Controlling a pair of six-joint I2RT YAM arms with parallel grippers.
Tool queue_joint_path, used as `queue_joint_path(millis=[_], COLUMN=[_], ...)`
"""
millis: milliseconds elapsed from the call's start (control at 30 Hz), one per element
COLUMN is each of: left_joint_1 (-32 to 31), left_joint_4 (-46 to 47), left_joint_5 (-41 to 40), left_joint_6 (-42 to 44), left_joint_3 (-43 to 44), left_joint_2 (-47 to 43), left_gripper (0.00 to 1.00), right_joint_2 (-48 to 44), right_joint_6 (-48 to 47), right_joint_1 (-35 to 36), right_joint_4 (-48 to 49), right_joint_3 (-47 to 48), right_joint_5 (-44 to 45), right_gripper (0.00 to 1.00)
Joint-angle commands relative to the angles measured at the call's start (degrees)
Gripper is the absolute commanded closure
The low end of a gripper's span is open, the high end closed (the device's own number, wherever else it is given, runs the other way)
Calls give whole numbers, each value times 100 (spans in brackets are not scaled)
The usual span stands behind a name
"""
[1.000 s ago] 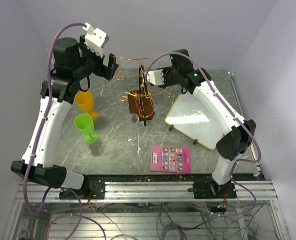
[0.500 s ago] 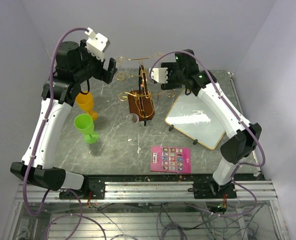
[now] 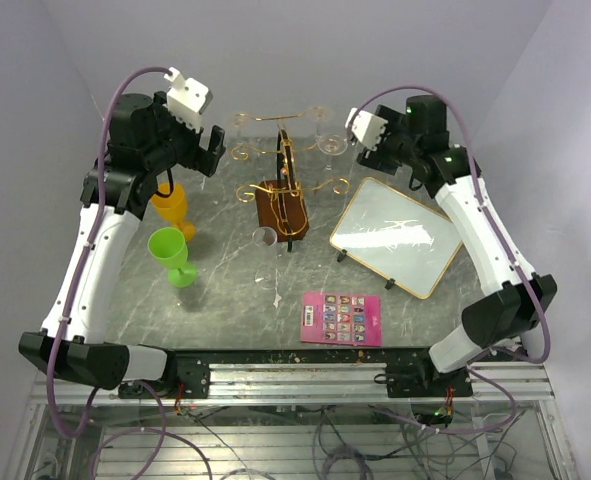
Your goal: Place the wine glass upside down on the wine glass rack
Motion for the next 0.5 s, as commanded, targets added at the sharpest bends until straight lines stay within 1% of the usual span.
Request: queue_joint_path(millis=[0, 133, 300, 433, 467], left_joint_1=[203, 597, 1586, 2353, 2431], left_joint_4=[115, 190, 265, 40, 5], left_joint_5=[-154, -159, 10, 365, 461], left_joint_6=[-38, -330, -1092, -1373, -1393], left_joint_3=[-199, -329, -446, -467, -468], left_joint_2=[-219, -285, -211, 56, 123], left_gripper=[1, 0, 2, 2, 2], right_joint_2=[-385, -503, -612, -686, -691], right_joint_6=[966, 1389, 1620, 1749, 1786], right_joint_1=[-209, -227, -223, -220, -221], right_joint_4=[463, 565, 342, 215, 163], right_joint_3=[-274, -556, -613, -413, -351], right_joint_5=[-38, 240, 93, 1, -42], right_gripper=[29, 26, 26, 26, 26])
